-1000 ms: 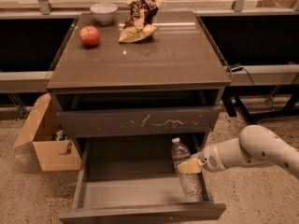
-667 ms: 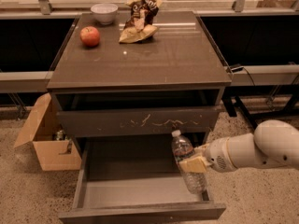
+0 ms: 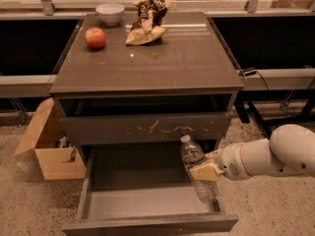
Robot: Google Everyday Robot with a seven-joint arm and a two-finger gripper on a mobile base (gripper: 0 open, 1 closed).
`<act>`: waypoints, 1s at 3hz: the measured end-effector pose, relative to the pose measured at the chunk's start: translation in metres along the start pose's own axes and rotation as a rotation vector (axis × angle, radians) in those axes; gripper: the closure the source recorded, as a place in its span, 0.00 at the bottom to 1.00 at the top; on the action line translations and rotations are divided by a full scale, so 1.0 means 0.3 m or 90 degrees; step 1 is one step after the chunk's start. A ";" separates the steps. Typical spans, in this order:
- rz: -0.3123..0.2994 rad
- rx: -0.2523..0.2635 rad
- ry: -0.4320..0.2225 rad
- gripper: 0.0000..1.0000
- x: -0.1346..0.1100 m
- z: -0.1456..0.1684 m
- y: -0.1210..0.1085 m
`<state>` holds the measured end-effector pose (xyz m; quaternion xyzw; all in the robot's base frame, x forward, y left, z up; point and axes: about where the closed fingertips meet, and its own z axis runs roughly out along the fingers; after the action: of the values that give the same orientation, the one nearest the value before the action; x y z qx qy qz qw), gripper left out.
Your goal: Pick water bottle from middle drawer and place on counter
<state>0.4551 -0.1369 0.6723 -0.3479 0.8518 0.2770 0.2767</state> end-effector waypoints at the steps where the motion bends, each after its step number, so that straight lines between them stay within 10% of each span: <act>1: -0.052 0.012 -0.016 1.00 -0.120 -0.080 0.007; 3: -0.211 0.085 -0.059 1.00 -0.610 -0.330 -0.032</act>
Offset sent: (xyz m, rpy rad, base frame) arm 0.0840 -0.0059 0.2056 -0.1291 -0.3525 0.1149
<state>0.5453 -0.1280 0.8596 -0.4510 0.7857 0.1863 0.3803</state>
